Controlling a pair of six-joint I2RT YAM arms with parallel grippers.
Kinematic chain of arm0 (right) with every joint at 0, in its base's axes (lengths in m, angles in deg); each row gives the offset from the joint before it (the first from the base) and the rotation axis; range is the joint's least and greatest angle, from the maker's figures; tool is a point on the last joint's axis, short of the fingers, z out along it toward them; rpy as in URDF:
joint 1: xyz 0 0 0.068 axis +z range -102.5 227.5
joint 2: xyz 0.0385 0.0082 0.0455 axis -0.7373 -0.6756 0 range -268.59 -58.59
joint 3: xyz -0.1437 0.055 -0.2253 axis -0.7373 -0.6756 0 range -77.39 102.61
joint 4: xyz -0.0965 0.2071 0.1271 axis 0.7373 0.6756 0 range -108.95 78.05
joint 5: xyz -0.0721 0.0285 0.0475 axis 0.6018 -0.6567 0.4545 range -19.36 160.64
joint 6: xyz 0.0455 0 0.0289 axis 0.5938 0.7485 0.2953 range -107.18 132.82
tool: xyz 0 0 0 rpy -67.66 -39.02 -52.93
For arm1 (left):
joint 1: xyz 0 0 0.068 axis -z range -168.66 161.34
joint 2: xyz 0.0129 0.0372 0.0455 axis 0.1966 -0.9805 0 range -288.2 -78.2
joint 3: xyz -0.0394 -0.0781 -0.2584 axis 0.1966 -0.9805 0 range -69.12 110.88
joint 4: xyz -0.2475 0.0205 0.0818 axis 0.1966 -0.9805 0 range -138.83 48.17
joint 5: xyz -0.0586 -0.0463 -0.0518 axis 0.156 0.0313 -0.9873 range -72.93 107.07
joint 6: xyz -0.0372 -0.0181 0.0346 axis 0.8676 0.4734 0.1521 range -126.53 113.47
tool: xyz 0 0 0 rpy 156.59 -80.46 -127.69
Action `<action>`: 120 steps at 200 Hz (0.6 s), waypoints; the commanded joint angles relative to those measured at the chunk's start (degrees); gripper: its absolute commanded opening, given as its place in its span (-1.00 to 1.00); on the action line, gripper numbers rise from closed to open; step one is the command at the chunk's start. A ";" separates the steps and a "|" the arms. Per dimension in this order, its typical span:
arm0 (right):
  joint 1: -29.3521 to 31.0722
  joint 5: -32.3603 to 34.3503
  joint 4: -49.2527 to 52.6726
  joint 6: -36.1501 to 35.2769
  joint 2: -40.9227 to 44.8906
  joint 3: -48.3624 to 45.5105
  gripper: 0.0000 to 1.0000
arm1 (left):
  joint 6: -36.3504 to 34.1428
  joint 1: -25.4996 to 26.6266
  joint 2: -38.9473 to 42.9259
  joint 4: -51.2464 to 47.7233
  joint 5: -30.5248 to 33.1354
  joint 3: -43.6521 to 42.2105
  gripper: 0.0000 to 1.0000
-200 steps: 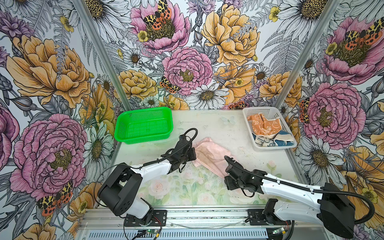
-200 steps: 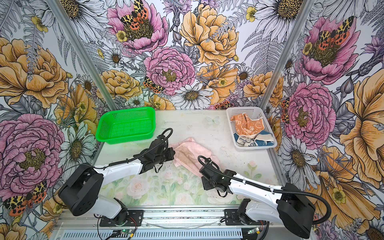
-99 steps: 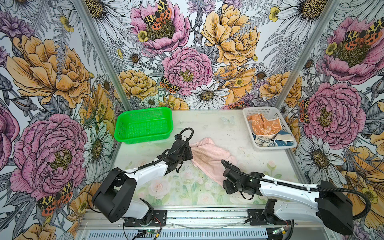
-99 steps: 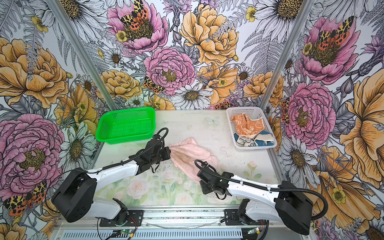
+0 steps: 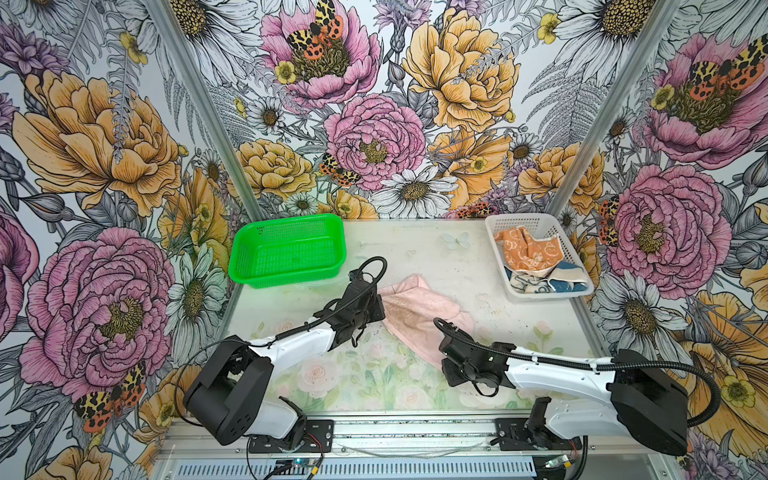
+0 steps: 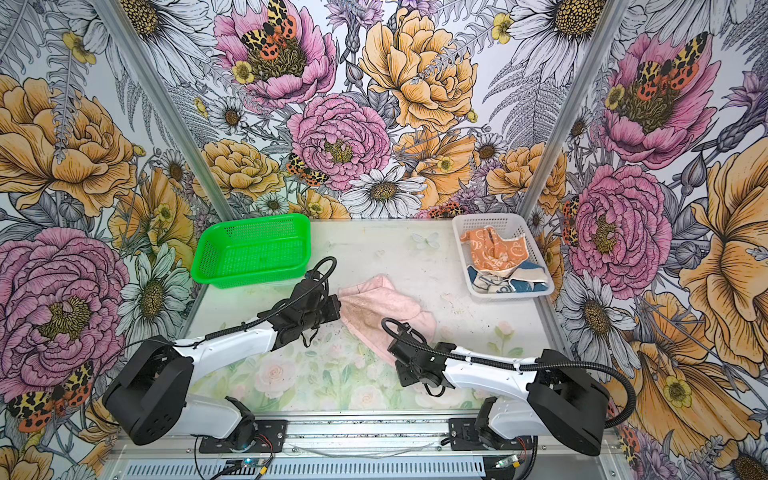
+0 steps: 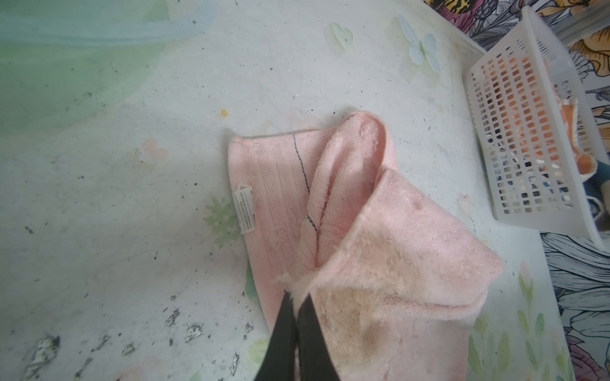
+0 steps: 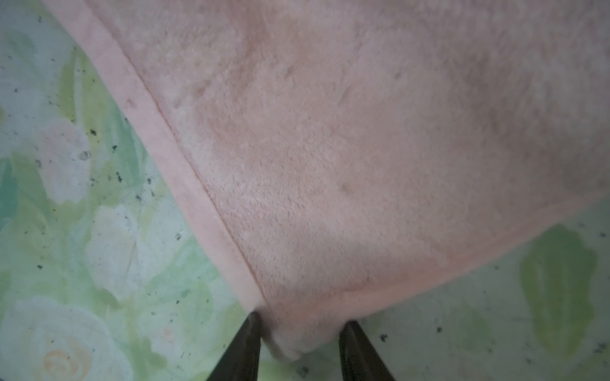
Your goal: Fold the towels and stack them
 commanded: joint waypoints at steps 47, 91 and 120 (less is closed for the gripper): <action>0.38 0.52 -1.43 0.09 -2.17 1.42 -0.99 | -1.62 0.00 2.45 -1.07 0.75 -0.75 -1.00; 0.22 -1.03 0.02 -2.52 3.65 3.03 -1.00 | -2.24 0.00 6.72 -4.51 0.36 0.65 -1.00; -1.37 -3.03 4.95 -6.51 9.13 8.34 -1.00 | -3.88 0.57 13.63 -11.68 0.48 4.66 -1.00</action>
